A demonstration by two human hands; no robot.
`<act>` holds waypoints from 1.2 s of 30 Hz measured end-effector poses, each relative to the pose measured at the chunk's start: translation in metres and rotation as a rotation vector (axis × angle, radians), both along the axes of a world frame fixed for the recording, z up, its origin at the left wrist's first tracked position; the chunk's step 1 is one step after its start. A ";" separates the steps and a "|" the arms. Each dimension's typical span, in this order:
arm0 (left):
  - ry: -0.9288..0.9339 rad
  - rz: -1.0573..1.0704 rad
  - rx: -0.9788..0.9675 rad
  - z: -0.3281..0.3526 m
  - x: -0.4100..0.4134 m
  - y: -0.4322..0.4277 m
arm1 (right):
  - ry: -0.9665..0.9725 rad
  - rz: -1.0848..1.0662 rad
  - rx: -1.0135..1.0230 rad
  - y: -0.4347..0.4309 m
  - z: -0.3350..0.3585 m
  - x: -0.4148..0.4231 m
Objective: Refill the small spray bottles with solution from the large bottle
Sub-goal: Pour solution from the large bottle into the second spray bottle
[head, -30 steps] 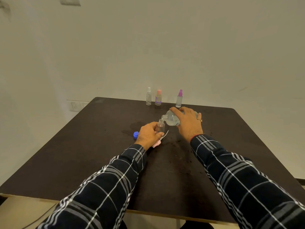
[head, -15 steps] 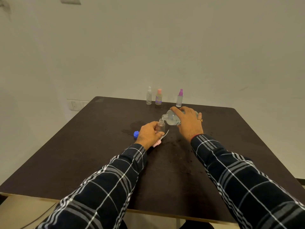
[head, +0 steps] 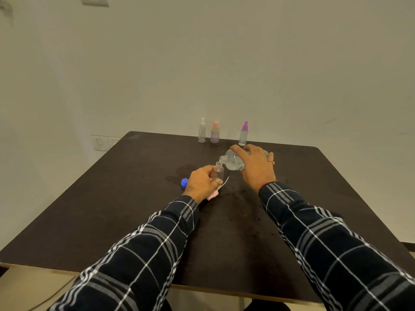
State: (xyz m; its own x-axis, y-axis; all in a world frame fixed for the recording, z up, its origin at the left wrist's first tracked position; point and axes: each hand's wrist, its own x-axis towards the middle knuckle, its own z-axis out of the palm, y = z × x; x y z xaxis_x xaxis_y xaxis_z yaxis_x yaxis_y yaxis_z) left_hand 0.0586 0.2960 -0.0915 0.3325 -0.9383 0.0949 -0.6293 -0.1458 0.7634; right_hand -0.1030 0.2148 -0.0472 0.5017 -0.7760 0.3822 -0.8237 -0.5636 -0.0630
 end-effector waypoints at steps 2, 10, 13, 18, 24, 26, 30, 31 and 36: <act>0.003 0.001 -0.002 0.000 0.000 0.000 | 0.003 -0.003 -0.001 0.000 0.000 0.000; 0.017 -0.010 0.012 -0.001 0.000 -0.001 | -0.006 -0.003 -0.009 0.001 -0.001 -0.001; 0.012 -0.010 0.003 -0.002 0.000 -0.001 | -0.007 -0.004 -0.003 0.001 0.000 -0.001; 0.015 -0.005 -0.003 -0.003 0.000 -0.002 | -0.011 0.001 0.000 0.001 0.000 -0.001; 0.025 -0.011 0.012 -0.002 -0.001 -0.003 | -0.005 -0.010 -0.007 0.002 -0.001 -0.001; 0.032 -0.015 0.013 -0.001 0.000 -0.001 | -0.006 -0.013 -0.008 0.000 -0.001 -0.001; 0.046 -0.010 0.011 -0.002 0.000 -0.001 | -0.008 -0.013 -0.006 0.000 -0.001 -0.001; 0.047 -0.009 0.011 -0.002 0.000 -0.001 | -0.007 -0.014 -0.003 0.000 0.000 -0.002; 0.027 -0.014 0.002 -0.002 0.000 -0.001 | -0.011 -0.015 -0.003 0.001 -0.001 -0.002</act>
State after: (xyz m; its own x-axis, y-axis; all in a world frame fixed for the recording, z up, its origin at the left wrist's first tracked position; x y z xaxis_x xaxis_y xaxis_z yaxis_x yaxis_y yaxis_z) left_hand 0.0588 0.2946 -0.0935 0.3216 -0.9432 0.0839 -0.6108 -0.1390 0.7795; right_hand -0.1048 0.2162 -0.0484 0.4859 -0.7821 0.3900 -0.8311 -0.5516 -0.0706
